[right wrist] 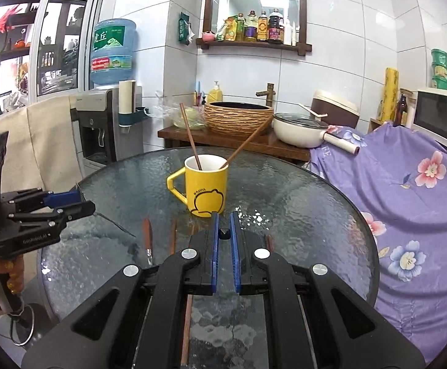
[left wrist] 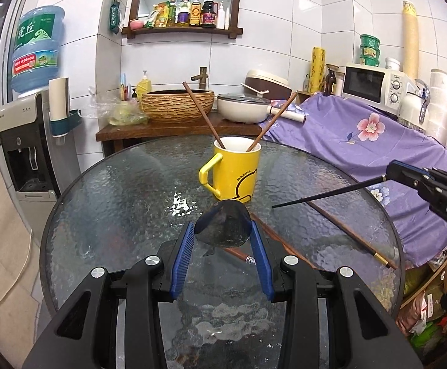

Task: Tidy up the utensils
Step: 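Lift the silver spoon and black chopstick and carry both over the yellow mug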

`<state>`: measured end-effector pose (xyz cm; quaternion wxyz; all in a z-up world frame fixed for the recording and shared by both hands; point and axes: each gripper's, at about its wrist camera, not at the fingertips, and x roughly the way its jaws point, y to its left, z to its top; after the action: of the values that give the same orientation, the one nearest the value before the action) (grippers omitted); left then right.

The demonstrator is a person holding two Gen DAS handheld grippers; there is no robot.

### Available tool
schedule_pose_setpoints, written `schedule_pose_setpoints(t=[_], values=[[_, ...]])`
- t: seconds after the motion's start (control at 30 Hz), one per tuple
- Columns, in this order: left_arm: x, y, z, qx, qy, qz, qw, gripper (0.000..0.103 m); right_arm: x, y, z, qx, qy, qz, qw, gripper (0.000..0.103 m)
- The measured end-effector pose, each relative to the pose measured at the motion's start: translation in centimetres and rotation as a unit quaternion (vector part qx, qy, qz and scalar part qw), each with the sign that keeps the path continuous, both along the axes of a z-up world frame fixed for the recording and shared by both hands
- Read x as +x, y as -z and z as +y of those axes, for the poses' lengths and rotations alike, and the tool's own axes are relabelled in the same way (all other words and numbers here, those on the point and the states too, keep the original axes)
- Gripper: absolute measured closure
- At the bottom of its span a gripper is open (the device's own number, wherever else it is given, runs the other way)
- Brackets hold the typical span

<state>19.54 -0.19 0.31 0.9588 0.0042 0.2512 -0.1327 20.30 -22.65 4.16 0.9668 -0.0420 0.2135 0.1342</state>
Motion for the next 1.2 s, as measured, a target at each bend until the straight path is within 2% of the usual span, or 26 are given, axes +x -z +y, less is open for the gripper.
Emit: schedule_pose_setpoints(t=[0.33,0.8,1.03,1.2], values=[[1.4,-1.4,-0.1,0.003,0.019,0.002,0.9998,0.066,4.4,-3.7,0.4,-0.007,-0.032,0.017,0.999,0.095],[4.6,-4.1,0.5,-0.014,0.042,0.012,0.999,0.066,8.9,-8.1,1.9,-0.022,-0.068,0.055,0.996,0.095],[7.4,-6.6,0.7,-0.046,0.062,0.027,0.9966,0.066,11.2,-10.8,1.9,-0.004,-0.073,0.072,0.995,0.095],[10.1,-8.8,0.7,-0.078,0.071,0.037,0.9937,0.066,13.3,-14.2,2.0,0.021,-0.075,0.075,0.994,0.095]])
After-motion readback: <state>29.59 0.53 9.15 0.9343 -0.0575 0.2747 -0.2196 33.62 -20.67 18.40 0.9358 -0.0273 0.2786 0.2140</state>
